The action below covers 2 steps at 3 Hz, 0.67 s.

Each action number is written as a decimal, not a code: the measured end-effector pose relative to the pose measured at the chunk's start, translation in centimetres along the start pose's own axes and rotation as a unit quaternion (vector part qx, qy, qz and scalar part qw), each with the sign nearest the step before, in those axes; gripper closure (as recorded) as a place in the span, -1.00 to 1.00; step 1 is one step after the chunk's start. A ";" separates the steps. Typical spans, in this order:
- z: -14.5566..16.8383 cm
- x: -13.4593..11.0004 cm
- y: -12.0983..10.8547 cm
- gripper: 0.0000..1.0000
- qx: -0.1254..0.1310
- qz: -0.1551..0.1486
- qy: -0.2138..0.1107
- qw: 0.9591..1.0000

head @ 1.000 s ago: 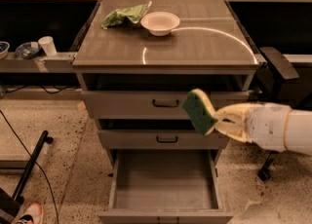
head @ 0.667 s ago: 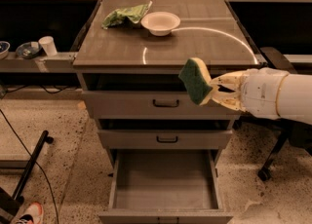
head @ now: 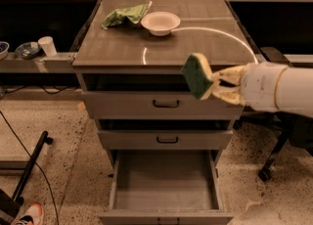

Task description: Pick sponge from bottom drawer and place on counter

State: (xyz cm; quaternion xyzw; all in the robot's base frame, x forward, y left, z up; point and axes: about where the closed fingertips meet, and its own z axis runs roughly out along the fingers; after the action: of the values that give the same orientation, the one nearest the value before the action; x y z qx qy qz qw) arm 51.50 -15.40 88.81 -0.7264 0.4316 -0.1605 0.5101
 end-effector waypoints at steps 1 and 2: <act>2.3 3.9 -2.5 1.00 0.011 0.018 0.040 0.999; 3.8 8.1 -5.5 1.00 0.029 0.027 0.086 0.996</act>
Offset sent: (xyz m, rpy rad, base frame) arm 0.1537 -0.0681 0.0320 -0.0208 -0.0691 -0.3160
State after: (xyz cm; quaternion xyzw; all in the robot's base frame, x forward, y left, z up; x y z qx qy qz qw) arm 61.23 -18.92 90.41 -0.6827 0.4885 -0.2208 0.4966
